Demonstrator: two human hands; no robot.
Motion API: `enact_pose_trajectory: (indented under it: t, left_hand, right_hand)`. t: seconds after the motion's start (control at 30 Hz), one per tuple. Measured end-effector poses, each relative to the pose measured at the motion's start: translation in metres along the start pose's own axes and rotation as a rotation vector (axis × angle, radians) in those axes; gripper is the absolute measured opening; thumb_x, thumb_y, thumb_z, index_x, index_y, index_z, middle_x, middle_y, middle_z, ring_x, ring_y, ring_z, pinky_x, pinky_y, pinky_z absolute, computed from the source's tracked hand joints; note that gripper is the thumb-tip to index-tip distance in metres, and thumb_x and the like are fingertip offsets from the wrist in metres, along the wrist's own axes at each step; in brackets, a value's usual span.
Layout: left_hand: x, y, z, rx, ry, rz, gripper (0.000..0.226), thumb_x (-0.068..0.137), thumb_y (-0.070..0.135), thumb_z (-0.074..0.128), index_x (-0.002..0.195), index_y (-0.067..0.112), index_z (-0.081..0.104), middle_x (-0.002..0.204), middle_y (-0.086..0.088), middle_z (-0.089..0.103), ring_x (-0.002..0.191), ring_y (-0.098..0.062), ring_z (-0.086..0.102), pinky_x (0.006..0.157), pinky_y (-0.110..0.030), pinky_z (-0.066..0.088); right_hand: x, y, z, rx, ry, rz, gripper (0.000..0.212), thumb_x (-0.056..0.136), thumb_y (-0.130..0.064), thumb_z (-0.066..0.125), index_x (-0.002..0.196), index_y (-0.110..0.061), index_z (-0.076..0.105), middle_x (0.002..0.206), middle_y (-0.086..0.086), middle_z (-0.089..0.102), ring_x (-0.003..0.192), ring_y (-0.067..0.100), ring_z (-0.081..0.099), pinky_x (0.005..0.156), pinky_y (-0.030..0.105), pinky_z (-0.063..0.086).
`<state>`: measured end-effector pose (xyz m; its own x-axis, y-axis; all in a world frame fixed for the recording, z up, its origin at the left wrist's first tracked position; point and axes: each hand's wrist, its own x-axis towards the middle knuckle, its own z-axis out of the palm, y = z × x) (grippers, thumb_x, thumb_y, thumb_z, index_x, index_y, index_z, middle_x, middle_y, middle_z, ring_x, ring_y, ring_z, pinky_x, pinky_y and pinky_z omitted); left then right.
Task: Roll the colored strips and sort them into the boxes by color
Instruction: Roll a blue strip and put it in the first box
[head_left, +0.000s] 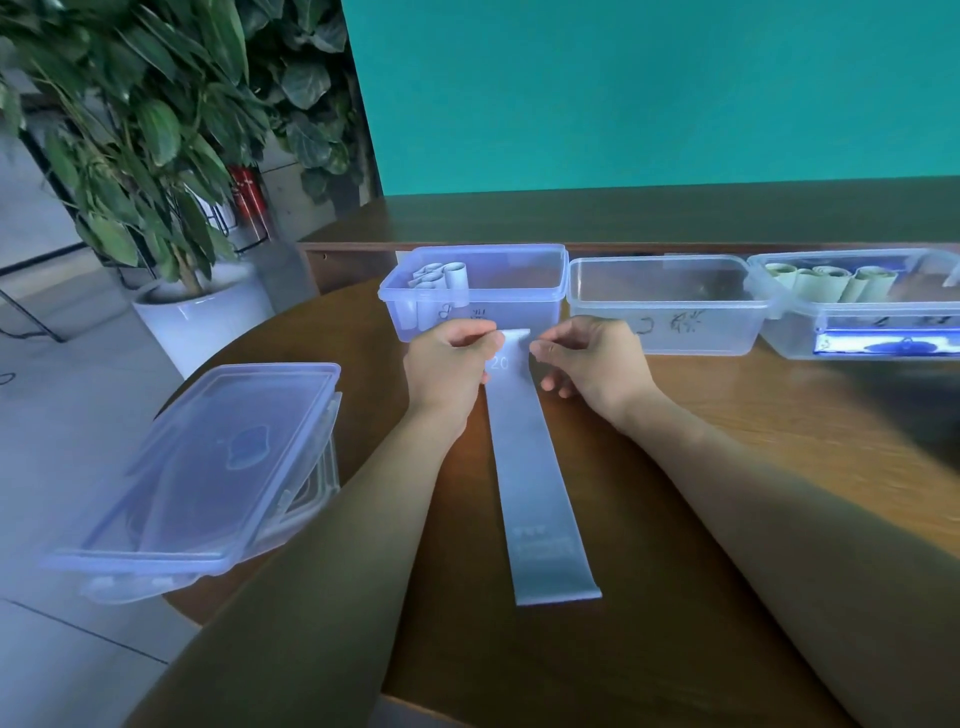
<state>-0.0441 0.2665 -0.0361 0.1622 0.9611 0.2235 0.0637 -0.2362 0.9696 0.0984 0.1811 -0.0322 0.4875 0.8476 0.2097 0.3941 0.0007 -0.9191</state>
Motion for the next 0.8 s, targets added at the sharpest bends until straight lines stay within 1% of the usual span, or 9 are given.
enact_pose_trajectory:
  t: [0.17,0.23,0.27,0.33,0.4,0.47,0.57,0.67,0.8]
  left_hand:
    - [-0.004,0.001,-0.002,0.034,0.054,-0.016,0.03,0.087,0.014,0.075,0.116,0.02,0.072,0.103,0.009,0.07,0.078,-0.012,0.071,0.066,-0.015,0.057]
    - [-0.009,0.001,-0.006,0.042,0.053,-0.014,0.032,0.089,0.012,0.072,0.12,0.019,0.07,0.101,0.011,0.068,0.074,-0.003,0.07,0.073,-0.018,0.058]
    - [-0.013,0.002,-0.008,0.04,0.047,-0.017,0.031,0.089,0.011,0.071,0.119,0.019,0.07,0.097,0.014,0.067,0.071,0.001,0.069,0.079,-0.023,0.059]
    - [-0.024,0.003,-0.013,0.056,0.051,-0.016,0.024,0.089,0.011,0.069,0.11,0.023,0.072,0.089,0.019,0.067,0.074,-0.001,0.07,0.087,-0.03,0.059]
    - [-0.04,0.007,-0.019,0.129,0.062,0.003,0.021,0.09,0.012,0.067,0.102,0.029,0.072,0.086,0.019,0.069,0.087,-0.007,0.07,0.087,-0.026,0.056]
    - [-0.059,0.011,-0.026,0.215,0.037,0.032,0.021,0.092,0.013,0.067,0.106,0.026,0.074,0.096,0.015,0.071,0.095,-0.007,0.067,0.083,-0.018,0.051]
    - [-0.091,0.016,-0.041,0.255,-0.075,0.062,0.019,0.091,0.018,0.068,0.105,0.03,0.075,0.1,0.019,0.072,0.098,0.0,0.066,0.09,-0.02,0.052]
    - [-0.126,0.025,-0.06,0.322,-0.255,0.127,0.015,0.091,0.023,0.069,0.102,0.03,0.077,0.097,0.022,0.073,0.095,0.006,0.065,0.091,-0.021,0.052]
    - [-0.16,0.04,-0.084,0.376,-0.481,0.186,0.011,0.09,0.028,0.072,0.099,0.03,0.078,0.096,0.02,0.073,0.094,0.002,0.067,0.086,-0.019,0.053]
  right_hand:
    - [-0.015,-0.002,-0.009,0.013,-0.079,-0.023,0.012,0.094,-0.028,0.073,0.091,-0.017,0.072,0.061,0.003,0.071,0.047,0.011,0.056,0.058,0.018,0.048]
    - [-0.026,-0.002,-0.014,-0.003,-0.123,-0.039,0.012,0.093,-0.029,0.073,0.093,-0.017,0.072,0.063,0.002,0.071,0.05,0.011,0.057,0.06,0.017,0.049]
    - [-0.032,-0.003,-0.016,-0.017,-0.137,-0.048,0.011,0.093,-0.029,0.074,0.093,-0.018,0.073,0.064,0.002,0.071,0.051,0.01,0.057,0.061,0.016,0.049]
    - [-0.044,-0.004,-0.02,-0.048,-0.157,-0.066,0.011,0.091,-0.029,0.076,0.094,-0.019,0.074,0.067,0.002,0.072,0.053,0.008,0.058,0.062,0.014,0.048]
    - [-0.06,-0.005,-0.024,-0.06,-0.193,-0.084,0.012,0.089,-0.029,0.078,0.097,-0.02,0.074,0.072,0.003,0.073,0.059,0.006,0.062,0.068,0.016,0.051]
    - [-0.078,-0.006,-0.028,-0.079,-0.228,-0.106,0.014,0.087,-0.03,0.08,0.099,-0.023,0.076,0.08,-0.003,0.075,0.072,0.007,0.067,0.078,0.018,0.053]
    - [-0.108,-0.01,-0.038,-0.089,-0.276,-0.166,0.014,0.086,-0.029,0.081,0.099,-0.025,0.078,0.093,-0.013,0.076,0.089,0.006,0.07,0.086,0.018,0.051]
    - [-0.137,-0.014,-0.046,-0.071,-0.378,-0.235,0.009,0.088,-0.024,0.079,0.096,-0.022,0.079,0.09,-0.011,0.076,0.084,0.006,0.069,0.081,0.017,0.051]
    - [-0.159,-0.018,-0.054,-0.106,-0.477,-0.332,0.005,0.088,-0.027,0.079,0.091,-0.022,0.079,0.093,-0.005,0.073,0.089,0.017,0.07,0.081,0.03,0.054]
